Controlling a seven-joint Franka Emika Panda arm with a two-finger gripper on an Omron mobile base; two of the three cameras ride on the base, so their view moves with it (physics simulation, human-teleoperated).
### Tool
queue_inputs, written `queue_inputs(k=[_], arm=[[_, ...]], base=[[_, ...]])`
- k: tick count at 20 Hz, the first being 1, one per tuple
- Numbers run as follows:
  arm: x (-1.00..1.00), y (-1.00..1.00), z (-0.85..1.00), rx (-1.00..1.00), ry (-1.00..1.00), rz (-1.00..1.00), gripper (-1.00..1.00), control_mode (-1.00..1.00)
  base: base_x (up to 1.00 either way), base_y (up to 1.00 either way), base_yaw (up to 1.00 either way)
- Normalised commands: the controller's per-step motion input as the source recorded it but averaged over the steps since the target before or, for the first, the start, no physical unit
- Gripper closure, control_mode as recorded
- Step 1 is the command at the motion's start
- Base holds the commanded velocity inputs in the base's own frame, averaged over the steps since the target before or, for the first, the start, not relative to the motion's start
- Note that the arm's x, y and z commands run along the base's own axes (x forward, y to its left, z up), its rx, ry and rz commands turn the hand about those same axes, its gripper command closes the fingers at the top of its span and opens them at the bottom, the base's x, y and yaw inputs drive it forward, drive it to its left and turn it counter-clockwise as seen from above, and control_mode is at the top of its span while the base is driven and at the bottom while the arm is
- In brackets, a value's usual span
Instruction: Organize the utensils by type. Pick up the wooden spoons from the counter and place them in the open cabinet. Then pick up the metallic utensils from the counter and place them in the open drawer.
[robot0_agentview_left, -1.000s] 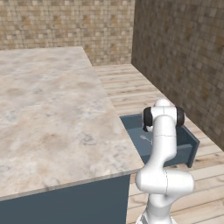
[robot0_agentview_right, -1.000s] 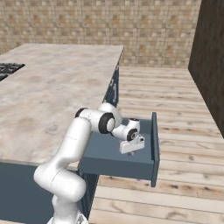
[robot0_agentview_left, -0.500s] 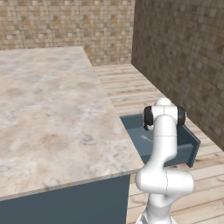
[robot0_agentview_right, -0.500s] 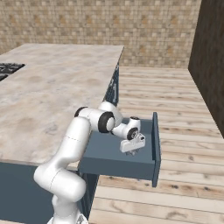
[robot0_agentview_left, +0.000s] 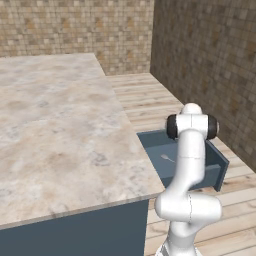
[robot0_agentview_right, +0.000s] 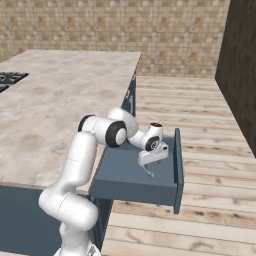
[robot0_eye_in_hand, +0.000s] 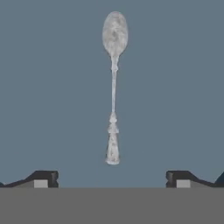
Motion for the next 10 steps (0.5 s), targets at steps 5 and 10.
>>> queue_inputs(k=[5, 10], arm=[[-0.37, 0.01, 0.74, 0.0, -0.15, 0.0, -1.0, -1.0], [-0.58, 0.12, 0.8, 0.0, -0.17, 0.0, -1.0, -1.0]], base=[[0.0, 0.0, 0.0], [0.0, 0.0, 0.0]])
